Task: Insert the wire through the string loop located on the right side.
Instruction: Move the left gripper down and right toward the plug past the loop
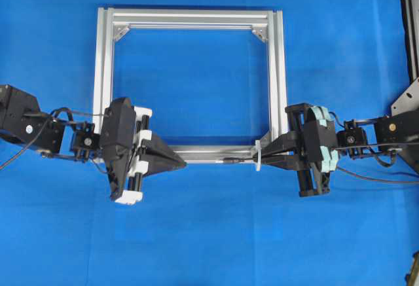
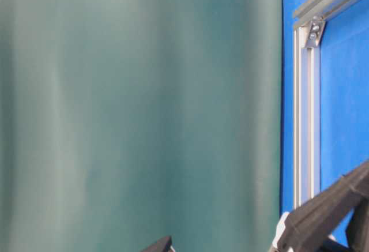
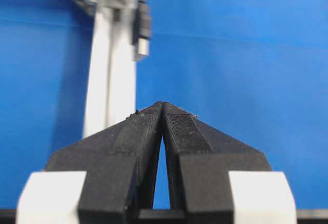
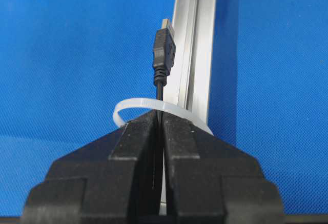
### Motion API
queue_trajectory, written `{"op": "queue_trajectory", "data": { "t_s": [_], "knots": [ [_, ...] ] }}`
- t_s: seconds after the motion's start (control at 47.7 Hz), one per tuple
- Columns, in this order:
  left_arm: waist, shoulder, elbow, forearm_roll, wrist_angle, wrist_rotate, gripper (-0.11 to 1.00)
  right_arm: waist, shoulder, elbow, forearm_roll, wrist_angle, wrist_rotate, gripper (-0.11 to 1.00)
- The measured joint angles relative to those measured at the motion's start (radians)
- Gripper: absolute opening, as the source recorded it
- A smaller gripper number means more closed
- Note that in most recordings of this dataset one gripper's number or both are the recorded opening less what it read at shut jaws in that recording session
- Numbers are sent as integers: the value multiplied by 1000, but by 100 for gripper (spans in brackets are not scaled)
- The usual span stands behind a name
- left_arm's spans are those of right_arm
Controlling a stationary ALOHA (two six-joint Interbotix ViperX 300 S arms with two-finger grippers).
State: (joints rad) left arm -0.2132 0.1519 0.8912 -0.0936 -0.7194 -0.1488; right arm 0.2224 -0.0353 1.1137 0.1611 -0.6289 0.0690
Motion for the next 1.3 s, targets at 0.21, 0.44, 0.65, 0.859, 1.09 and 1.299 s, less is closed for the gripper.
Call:
{"op": "queue_trajectory", "data": {
  "t_s": [0.21, 0.44, 0.65, 0.859, 1.09, 1.299],
  "knots": [
    [-5, 0, -18, 2, -3, 0, 0, 0, 0, 0, 2, 0, 0, -2],
    [31, 38, -155, 2, 51, 14, 0, 0, 0, 0, 2, 0, 0, -2],
    [58, 92, -302, 3, 147, 40, 0, 0, 0, 0, 2, 0, 0, -2],
    [63, 117, -368, 3, 235, 66, 0, 0, 0, 0, 2, 0, 0, -2],
    [71, 117, -370, 3, 253, 67, 1, 0, 0, 0, 2, 2, 0, -2],
    [69, 117, -370, 3, 255, 67, 46, 0, 0, 0, 2, 2, 0, -2]
  ]
}}
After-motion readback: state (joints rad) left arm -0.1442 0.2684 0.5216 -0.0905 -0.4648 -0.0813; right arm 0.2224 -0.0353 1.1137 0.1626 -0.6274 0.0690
